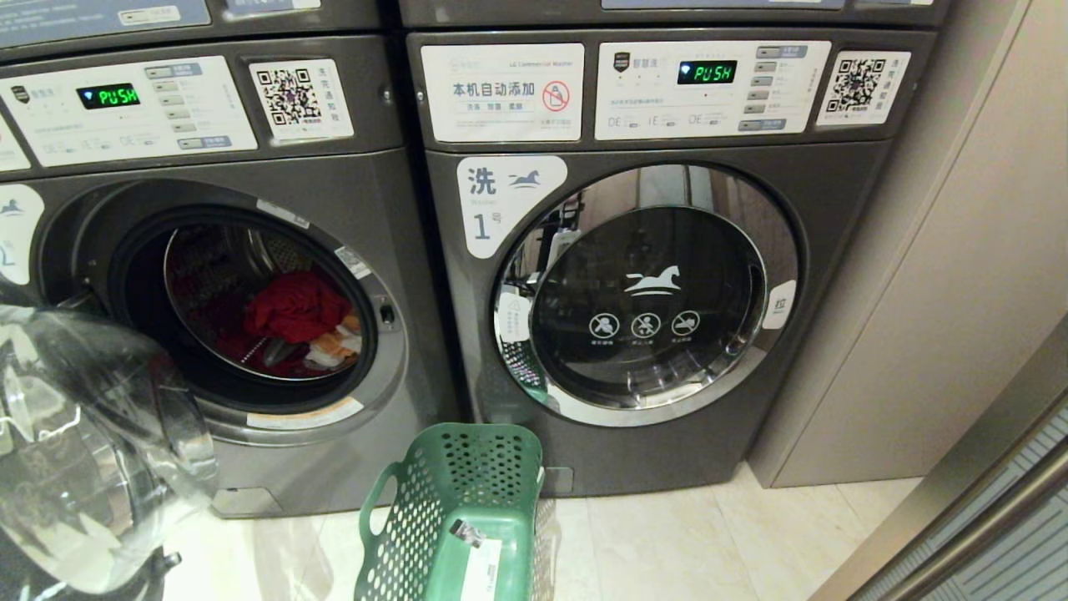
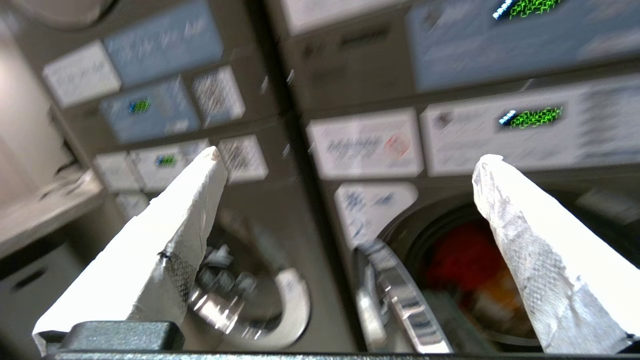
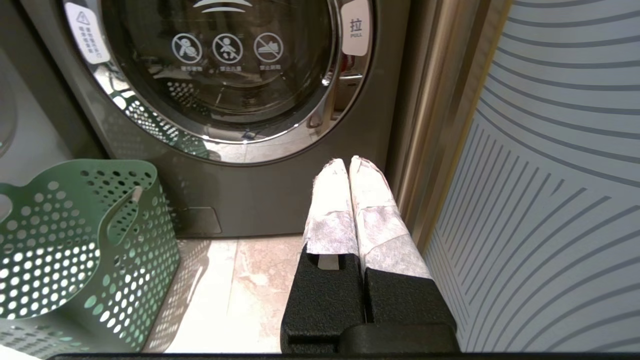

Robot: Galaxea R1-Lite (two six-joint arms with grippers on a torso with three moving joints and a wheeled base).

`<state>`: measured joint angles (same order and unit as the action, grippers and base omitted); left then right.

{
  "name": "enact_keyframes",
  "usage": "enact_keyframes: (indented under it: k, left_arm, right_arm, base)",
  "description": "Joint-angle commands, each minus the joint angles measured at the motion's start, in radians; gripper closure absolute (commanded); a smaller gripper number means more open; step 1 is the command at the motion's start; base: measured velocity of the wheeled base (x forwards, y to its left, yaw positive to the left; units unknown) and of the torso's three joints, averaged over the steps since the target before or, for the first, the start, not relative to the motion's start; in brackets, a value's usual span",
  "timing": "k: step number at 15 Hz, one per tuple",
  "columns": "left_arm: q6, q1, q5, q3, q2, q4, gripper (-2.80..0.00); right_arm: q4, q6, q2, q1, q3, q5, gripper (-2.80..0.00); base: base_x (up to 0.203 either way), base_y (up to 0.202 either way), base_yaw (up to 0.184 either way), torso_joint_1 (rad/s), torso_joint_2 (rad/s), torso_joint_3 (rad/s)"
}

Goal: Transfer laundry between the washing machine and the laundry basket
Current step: Open the lid of the washing machine, then pick a cloth and place it into the basket

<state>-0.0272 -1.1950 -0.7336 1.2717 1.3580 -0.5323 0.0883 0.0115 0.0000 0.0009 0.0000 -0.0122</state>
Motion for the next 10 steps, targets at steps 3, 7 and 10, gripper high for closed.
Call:
enact_keyframes:
  k: [3, 7, 10]
  left_arm:
    - [-0.196, 0.231, 0.044, 0.033, 0.127, 0.1, -2.8]
    - [-0.256, 0.379, 0.164, -0.046, 0.179, 0.102, 0.0]
    - [-0.26, 0.433, 0.159, -0.172, 0.181, 0.05, 0.0]
  right_arm:
    - [0.001, 0.001, 0.0, 0.001, 0.034, 0.0, 0.0]
    - [0.001, 0.001, 0.0, 0.0, 0.032, 0.0, 0.0]
    - [0.001, 0.001, 0.0, 0.001, 0.033, 0.0, 0.0]
  base:
    - [0.0, 0.0, 0.0, 0.0, 0.0, 0.0]
    - [0.0, 0.0, 0.0, 0.0, 0.0, 0.0]
    - [0.0, 0.0, 0.0, 0.0, 0.0, 0.0]
